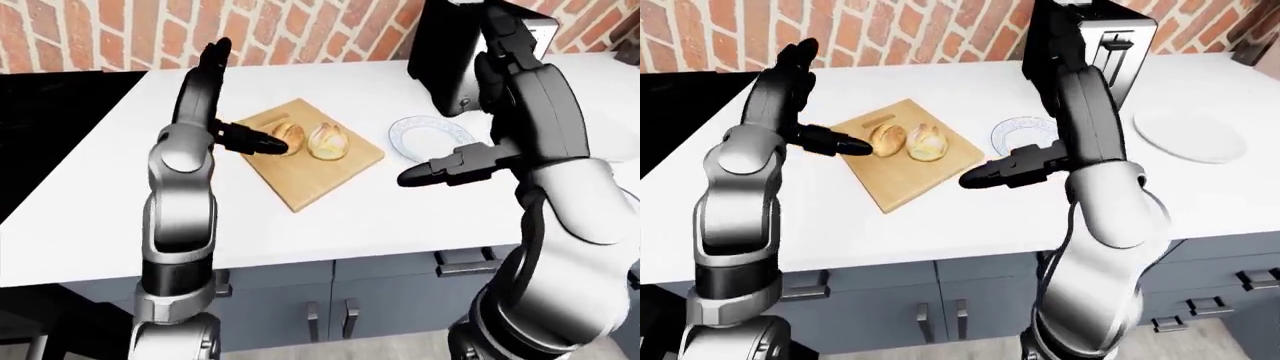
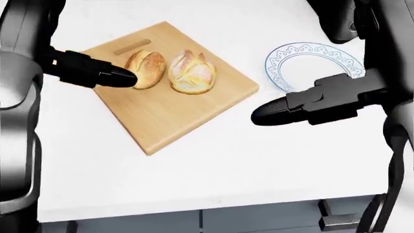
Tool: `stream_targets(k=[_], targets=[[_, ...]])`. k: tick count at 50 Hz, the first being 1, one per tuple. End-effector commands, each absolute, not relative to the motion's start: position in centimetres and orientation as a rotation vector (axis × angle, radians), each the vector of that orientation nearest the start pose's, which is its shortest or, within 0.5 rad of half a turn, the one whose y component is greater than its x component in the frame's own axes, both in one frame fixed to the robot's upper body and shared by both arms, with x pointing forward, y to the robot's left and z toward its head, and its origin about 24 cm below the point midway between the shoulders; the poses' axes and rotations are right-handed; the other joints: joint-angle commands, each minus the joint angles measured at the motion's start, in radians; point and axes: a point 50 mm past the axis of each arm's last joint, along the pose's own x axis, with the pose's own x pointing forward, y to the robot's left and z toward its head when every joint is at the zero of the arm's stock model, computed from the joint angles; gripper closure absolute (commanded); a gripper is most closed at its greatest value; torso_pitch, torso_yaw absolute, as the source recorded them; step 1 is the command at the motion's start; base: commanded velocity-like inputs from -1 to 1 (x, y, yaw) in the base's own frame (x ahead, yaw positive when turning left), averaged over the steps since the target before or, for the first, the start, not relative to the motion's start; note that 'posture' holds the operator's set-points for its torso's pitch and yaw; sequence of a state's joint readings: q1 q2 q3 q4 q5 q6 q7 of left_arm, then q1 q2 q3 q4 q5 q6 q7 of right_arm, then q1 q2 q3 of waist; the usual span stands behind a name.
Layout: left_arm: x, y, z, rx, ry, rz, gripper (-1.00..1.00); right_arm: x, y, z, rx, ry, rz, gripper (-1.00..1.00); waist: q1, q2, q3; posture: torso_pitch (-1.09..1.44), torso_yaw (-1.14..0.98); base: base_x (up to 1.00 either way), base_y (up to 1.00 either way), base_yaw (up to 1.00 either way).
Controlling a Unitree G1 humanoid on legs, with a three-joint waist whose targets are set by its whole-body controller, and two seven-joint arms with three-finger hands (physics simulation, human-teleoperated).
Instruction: Place all breads on the cutting board.
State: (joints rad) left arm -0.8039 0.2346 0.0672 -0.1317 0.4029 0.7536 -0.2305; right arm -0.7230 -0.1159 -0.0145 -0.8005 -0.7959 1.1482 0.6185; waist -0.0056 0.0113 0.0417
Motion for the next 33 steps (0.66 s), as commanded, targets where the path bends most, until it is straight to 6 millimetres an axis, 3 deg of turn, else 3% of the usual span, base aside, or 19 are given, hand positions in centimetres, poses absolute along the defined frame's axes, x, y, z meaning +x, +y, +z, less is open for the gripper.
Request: stream_targets(k=[1, 5, 9, 12, 19, 27, 33], targets=[[32.2, 16.6, 26.9, 0.487, -0.213, 0.062, -0.87, 23.9, -15.9, 28.7, -0.403, -0.322, -0.054, -1.00, -0.001, 0.002, -0.024, 0.00, 0.00, 0.00, 0.00, 0.00], [28.3, 17.3, 27.8, 0.490, -0.263, 0.055, -0.87, 22.9, -17.2, 29.0, -0.385, -0.325, -0.079, -1.00, 0.001, 0.000, -0.022, 0.00, 0.00, 0.00, 0.00, 0.00], [24.9, 18.7, 29.1, 0.465, -0.316, 0.078, -1.00, 22.0, -18.6, 29.2, -0.354, -0.331, -0.106, -1.00, 0.003, -0.002, -0.016, 0.00, 0.00, 0.00, 0.00, 0.00], [22.7, 20.0, 28.6, 0.448, -0.336, 0.103, -1.00, 21.6, -19.7, 28.8, -0.335, -0.326, -0.130, -1.00, 0.004, -0.004, -0.009, 0.00, 0.00, 0.00, 0.00, 0.00], [20.7, 23.3, 25.8, 0.425, -0.351, 0.208, -1.00, 19.5, -22.5, 26.6, -0.327, -0.313, -0.182, -1.00, 0.012, -0.006, -0.013, 0.00, 0.00, 0.00, 0.00, 0.00], [15.5, 27.4, 27.3, 0.305, -0.455, 0.360, -1.00, 16.6, -26.8, 27.0, -0.269, -0.348, -0.297, -1.00, 0.007, -0.009, -0.003, 0.00, 0.00, 0.00, 0.00, 0.00], [12.8, 30.1, 26.7, 0.239, -0.507, 0.451, -1.00, 13.4, -29.6, 26.2, -0.225, -0.364, -0.376, -1.00, 0.012, -0.005, 0.004, 0.00, 0.00, 0.00, 0.00, 0.00]])
